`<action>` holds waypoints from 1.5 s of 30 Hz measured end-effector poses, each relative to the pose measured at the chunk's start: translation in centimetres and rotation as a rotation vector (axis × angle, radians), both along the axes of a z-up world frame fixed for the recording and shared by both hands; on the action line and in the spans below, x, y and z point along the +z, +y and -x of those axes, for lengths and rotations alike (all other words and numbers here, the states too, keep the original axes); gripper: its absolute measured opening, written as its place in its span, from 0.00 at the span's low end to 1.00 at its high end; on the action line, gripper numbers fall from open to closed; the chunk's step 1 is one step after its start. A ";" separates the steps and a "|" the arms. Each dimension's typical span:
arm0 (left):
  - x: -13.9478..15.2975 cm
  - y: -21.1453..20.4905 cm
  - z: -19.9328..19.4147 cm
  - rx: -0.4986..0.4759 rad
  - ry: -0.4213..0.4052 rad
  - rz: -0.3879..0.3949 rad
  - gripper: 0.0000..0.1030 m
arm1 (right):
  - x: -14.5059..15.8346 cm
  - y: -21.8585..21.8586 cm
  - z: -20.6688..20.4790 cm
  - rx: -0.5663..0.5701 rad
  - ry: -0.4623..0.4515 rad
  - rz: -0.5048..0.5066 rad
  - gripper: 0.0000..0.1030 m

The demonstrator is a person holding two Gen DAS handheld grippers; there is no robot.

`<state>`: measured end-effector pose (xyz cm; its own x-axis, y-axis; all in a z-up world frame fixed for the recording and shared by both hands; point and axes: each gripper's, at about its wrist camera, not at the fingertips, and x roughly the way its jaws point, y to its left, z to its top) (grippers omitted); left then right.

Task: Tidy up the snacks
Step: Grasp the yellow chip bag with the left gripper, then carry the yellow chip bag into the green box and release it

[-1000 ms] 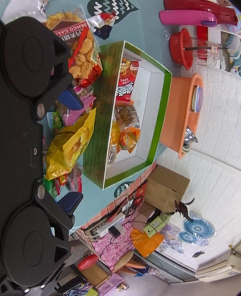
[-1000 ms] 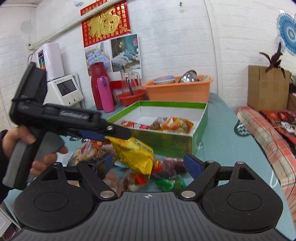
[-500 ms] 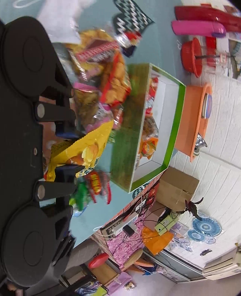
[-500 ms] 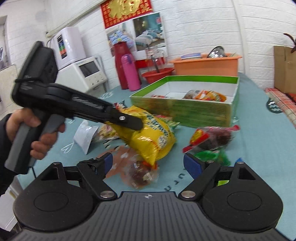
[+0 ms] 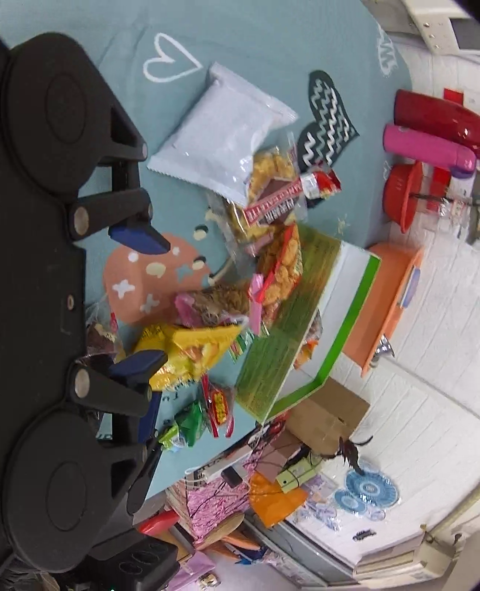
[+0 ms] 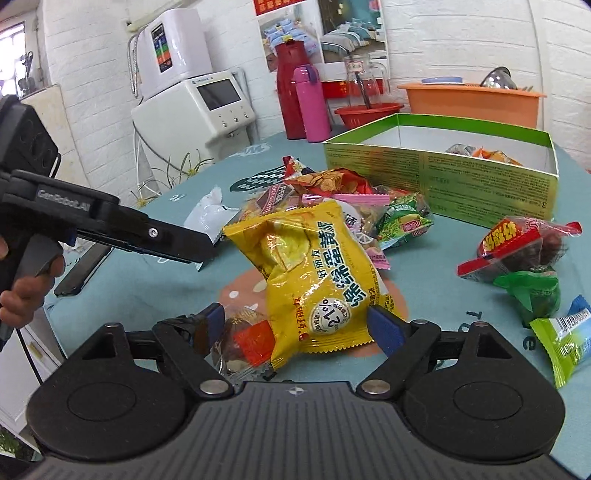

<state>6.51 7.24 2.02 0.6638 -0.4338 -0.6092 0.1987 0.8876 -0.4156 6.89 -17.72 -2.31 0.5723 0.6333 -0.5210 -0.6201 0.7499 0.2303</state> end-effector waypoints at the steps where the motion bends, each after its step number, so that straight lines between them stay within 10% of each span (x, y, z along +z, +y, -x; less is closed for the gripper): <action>1: 0.2 -0.3 -0.1 -0.011 -0.012 0.002 1.00 | 0.2 -0.2 0.1 -0.011 0.002 0.002 1.00; 13: -1.3 -3.6 -5.0 -0.111 0.029 -0.014 1.00 | -1.0 -2.5 -0.1 -0.124 0.115 -0.066 1.00; 18: -2.5 -3.9 -5.7 -0.146 0.077 0.002 0.34 | -1.6 -1.5 -1.2 -0.132 0.086 -0.096 1.00; 19: -2.3 -4.0 -5.5 -0.146 0.066 -0.001 0.30 | -1.6 -1.2 -1.3 -0.143 0.068 -0.063 0.68; 22: -0.8 -4.3 -4.6 -0.172 0.017 -0.007 0.30 | -0.9 -2.0 -1.7 -0.127 0.079 -0.088 0.49; 34: 5.3 -5.5 -8.2 -0.176 -0.188 0.028 0.30 | 5.2 -3.7 -4.3 -0.146 -0.158 -0.103 0.29; 45: 5.6 -6.0 -14.8 -0.144 -0.229 0.056 0.30 | 6.6 -2.9 -11.0 -0.209 -0.208 -0.085 0.29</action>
<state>21.32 1.24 7.66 0.7106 -0.5625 -0.4227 0.4154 0.8203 -0.3931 17.89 -20.60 4.34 0.7835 0.5268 -0.3295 -0.4947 0.8497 0.1822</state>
